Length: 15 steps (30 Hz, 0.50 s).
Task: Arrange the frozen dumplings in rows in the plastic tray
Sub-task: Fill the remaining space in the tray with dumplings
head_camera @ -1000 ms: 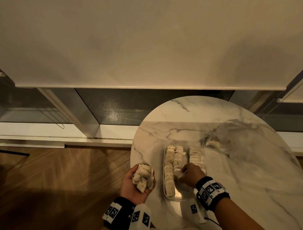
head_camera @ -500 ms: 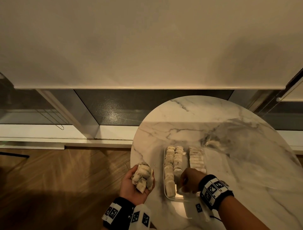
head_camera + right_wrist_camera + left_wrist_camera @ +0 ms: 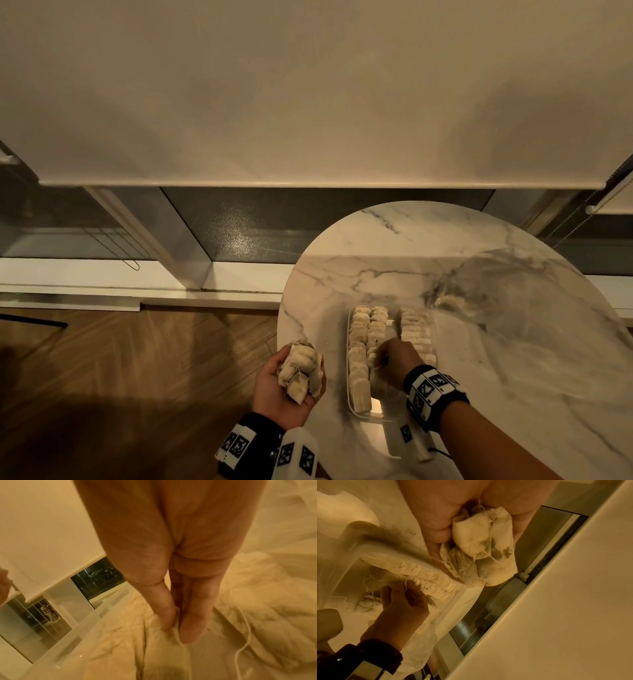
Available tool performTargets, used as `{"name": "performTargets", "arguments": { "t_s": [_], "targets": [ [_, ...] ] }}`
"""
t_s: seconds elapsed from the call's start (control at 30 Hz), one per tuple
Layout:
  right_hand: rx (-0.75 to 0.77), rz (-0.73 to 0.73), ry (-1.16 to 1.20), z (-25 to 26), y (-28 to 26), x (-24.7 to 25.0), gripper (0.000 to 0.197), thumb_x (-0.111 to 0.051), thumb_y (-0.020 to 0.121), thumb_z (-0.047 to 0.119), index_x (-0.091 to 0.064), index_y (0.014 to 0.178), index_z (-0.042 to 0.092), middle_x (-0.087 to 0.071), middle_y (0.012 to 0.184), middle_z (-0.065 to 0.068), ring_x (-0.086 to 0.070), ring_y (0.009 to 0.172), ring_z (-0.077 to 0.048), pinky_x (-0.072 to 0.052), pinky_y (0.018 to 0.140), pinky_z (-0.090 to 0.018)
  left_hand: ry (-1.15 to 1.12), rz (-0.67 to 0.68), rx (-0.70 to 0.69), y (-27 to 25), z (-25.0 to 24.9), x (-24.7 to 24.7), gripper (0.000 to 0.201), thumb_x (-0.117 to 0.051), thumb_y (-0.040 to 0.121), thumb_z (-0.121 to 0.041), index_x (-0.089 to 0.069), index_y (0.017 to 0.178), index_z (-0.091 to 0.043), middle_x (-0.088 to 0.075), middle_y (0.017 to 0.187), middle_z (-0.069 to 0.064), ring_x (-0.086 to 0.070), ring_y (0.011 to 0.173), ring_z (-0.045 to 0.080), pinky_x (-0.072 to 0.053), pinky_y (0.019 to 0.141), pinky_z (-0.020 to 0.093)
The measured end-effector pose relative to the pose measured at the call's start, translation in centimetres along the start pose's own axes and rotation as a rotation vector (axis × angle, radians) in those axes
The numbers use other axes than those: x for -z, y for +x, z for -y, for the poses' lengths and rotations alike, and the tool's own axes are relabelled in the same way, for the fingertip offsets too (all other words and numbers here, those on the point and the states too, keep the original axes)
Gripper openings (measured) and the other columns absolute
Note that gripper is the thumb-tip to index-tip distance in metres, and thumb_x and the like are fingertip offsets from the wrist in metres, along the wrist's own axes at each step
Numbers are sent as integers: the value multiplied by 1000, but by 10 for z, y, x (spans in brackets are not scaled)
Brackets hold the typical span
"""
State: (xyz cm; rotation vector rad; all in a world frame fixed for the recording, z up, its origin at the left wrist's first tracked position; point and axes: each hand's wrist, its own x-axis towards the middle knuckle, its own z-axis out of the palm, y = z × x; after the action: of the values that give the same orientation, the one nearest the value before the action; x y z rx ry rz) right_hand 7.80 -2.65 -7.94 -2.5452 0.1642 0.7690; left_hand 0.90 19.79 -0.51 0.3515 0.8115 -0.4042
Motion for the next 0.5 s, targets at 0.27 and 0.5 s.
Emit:
{"name": "performTargets", "arguments": {
  "t_s": [0.27, 0.5],
  "targets": [
    [-3, -3, 72, -7, 0, 0, 14, -71, 84, 12, -68, 88, 25, -67, 95, 0, -64, 85, -13, -53, 67, -17, -4, 25, 11, 1, 2, -1, 33, -59, 78, -33, -75, 76, -5, -69, 78, 12, -69, 75, 29, -59, 64, 39],
    [-7, -168, 166, -17, -7, 10, 19, -62, 90, 13, -67, 101, 27, -69, 94, 3, -60, 82, -13, -47, 72, -23, -2, 23, 19, 0, 5, -7, 38, -53, 87, -35, -75, 76, -5, -70, 75, 12, -70, 69, 29, -59, 63, 39]
  ]
}}
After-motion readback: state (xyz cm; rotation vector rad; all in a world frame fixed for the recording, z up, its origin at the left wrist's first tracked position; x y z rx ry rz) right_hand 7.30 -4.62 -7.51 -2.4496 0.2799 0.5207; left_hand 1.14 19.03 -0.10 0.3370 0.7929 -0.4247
